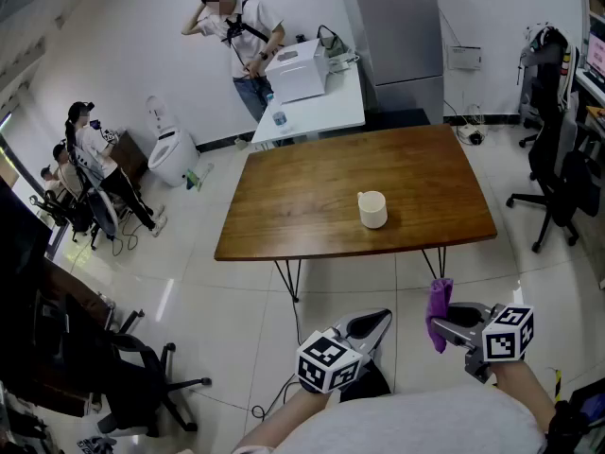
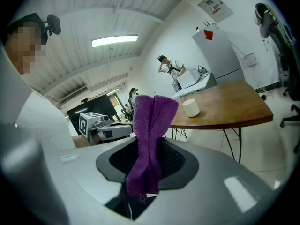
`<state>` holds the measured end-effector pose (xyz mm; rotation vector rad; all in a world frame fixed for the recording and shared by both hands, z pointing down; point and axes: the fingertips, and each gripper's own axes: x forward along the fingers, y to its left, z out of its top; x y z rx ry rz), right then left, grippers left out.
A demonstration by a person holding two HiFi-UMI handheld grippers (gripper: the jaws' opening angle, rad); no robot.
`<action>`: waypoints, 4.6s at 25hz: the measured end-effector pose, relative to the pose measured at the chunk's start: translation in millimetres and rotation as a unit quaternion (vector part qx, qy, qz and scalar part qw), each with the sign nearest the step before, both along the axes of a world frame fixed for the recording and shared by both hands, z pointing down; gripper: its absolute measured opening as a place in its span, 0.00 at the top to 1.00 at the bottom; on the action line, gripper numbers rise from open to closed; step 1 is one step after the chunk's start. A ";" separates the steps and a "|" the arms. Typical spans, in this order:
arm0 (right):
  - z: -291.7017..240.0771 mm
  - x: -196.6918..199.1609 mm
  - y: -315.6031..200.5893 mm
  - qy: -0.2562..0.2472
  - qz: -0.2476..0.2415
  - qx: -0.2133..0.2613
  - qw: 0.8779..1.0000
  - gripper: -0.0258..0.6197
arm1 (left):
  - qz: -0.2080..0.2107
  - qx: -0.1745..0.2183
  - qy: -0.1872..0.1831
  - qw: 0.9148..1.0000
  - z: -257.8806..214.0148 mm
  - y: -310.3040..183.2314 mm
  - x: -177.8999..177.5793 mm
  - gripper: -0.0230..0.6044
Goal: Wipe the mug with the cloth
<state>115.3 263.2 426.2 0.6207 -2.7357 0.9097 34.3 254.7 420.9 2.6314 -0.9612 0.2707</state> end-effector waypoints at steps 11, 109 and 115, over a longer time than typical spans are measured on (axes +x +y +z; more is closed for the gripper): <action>13.0 -70.9 -209.0 0.003 0.042 -0.028 0.999 0.76 | -0.007 -0.018 0.010 1.000 13.4 -215.5 -112.0 0.96; 88.8 -103.0 -460.7 -0.024 0.024 -0.143 0.989 0.77 | 0.054 -0.107 -0.057 0.991 149.9 -466.4 -111.6 0.90; 82.4 -106.2 -445.8 -0.056 0.032 -0.151 0.986 0.77 | 0.040 -0.107 -0.057 0.992 148.1 -465.2 -110.1 0.91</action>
